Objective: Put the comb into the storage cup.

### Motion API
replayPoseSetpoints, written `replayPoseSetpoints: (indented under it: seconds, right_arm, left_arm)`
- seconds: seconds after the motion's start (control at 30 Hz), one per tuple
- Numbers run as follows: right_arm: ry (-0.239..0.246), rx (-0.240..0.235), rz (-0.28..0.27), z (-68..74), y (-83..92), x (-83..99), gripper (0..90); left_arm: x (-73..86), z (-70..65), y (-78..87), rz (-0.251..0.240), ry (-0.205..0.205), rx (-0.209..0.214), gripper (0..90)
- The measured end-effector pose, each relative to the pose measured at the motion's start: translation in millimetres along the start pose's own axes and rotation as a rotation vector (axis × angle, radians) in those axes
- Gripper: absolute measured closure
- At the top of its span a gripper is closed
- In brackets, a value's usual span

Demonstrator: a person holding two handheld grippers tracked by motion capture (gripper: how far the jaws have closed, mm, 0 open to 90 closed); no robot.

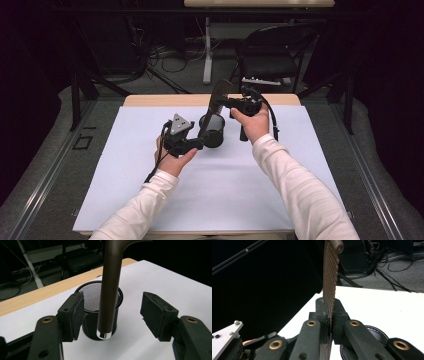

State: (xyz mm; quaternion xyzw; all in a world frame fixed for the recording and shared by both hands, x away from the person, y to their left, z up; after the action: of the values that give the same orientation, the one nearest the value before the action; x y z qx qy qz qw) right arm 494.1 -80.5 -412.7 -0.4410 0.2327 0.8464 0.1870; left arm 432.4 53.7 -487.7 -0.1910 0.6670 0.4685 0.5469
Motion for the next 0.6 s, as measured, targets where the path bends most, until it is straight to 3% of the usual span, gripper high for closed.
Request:
replayPoseSetpoints:
  seconds: [0.6]
  right_arm:
    - [0.009, 0.064, -0.05, -10.8, 5.5, -7.9, 86.9]
  left_arm:
    - [8.8, 6.0, -5.4, 0.068, 0.043, 0.033, 18.0]
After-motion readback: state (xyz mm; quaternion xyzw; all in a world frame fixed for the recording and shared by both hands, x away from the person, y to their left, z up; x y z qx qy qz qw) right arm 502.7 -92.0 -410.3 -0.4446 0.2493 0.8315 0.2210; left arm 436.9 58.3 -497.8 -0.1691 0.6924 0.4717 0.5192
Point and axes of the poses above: each handheld gripper's, and its own axes: y roughly backward along the jaws, x roughly out of its underside, z roughly to its left, the point moved 7 cm from there along -y, roughly forward along the jaws, and after that the axes turned 6 degrees about -x, right-handed, at the moved point
